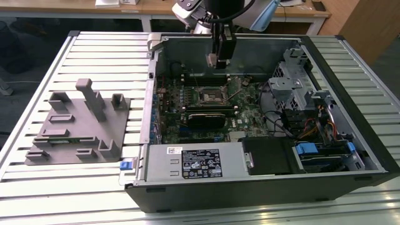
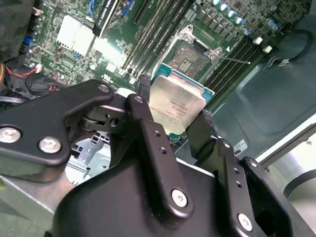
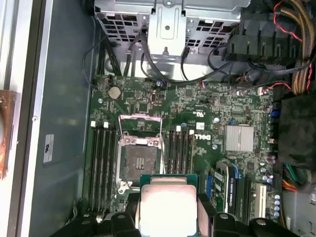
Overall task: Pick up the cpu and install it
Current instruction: 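Place the cpu into insertion slot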
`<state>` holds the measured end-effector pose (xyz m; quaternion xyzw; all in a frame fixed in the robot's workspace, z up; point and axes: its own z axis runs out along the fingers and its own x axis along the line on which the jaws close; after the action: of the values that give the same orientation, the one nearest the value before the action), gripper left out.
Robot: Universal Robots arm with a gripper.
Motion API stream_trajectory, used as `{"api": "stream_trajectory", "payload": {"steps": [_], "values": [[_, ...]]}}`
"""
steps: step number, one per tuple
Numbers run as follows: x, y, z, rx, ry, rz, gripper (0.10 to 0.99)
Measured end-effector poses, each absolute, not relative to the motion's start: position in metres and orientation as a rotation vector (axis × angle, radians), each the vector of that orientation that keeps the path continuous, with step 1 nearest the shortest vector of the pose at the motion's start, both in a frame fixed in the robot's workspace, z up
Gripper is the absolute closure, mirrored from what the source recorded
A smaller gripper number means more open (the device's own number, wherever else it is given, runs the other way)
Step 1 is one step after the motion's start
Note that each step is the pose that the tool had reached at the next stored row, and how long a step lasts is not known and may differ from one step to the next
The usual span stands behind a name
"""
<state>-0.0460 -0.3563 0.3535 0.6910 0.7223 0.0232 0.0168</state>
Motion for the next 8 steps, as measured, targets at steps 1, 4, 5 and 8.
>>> {"api": "stream_trajectory", "payload": {"steps": [1, 4, 5, 8], "values": [[-0.046, -0.355, 0.352, 2.149, 2.244, 0.072, 0.545], [-0.046, -0.352, 0.347, 2.152, 2.241, 0.072, 0.545], [-0.046, -0.351, 0.345, 2.153, 2.240, 0.072, 0.545], [-0.046, -0.346, 0.339, 2.157, 2.237, 0.072, 0.545]]}}
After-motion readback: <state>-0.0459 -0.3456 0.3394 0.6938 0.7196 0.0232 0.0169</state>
